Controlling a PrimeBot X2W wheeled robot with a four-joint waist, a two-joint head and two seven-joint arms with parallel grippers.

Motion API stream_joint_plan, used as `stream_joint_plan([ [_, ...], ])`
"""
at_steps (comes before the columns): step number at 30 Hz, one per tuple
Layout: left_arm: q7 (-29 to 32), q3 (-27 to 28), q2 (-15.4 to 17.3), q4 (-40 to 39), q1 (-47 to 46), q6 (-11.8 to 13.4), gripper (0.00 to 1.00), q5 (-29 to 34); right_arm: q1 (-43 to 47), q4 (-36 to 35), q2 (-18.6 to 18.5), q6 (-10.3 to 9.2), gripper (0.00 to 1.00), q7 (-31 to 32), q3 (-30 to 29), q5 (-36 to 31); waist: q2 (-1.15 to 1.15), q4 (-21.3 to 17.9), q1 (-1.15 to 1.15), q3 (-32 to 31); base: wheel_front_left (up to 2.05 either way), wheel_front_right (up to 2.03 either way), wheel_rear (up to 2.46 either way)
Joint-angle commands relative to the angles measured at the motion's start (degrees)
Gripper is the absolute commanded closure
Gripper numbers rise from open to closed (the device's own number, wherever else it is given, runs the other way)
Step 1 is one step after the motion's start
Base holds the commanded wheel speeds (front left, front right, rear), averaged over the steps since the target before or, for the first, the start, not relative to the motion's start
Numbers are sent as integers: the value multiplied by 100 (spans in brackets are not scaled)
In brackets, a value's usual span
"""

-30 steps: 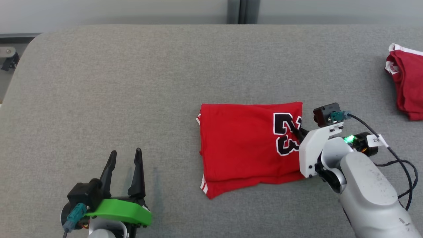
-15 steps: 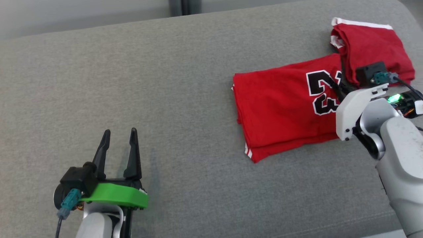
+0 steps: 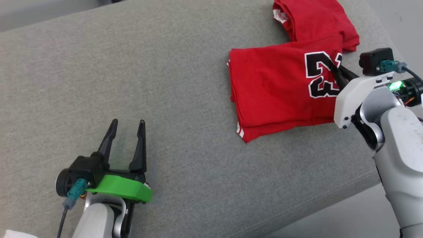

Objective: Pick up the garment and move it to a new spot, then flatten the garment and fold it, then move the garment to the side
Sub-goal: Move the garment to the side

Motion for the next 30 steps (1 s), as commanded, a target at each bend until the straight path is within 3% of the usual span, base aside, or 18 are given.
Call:
stream_joint_plan([
  [1,0,2,76,7,-119,-20,0,5,-134,-9,23,-8,100,-52,-6,-30,0,-185,0,198,0,0,0],
  [15,0,-40,46,-8,-96,-19,0,-31,-1166,29,-52,-8,100,-25,170,-195,0,249,0,184,0,0,0],
  [19,0,-78,9,-25,-100,-19,0,-35,-1591,244,-285,-8,100,74,-33,-277,0,471,0,249,0,0,0],
  [25,0,-148,-20,-76,-177,-20,0,-15,-2005,889,-1117,-9,100,77,-903,-535,0,908,0,478,0,0,0],
  [30,0,-193,10,-112,-254,-20,0,11,-1989,1218,-1375,-9,100,29,-1403,-816,0,1106,0,677,0,0,0],
])
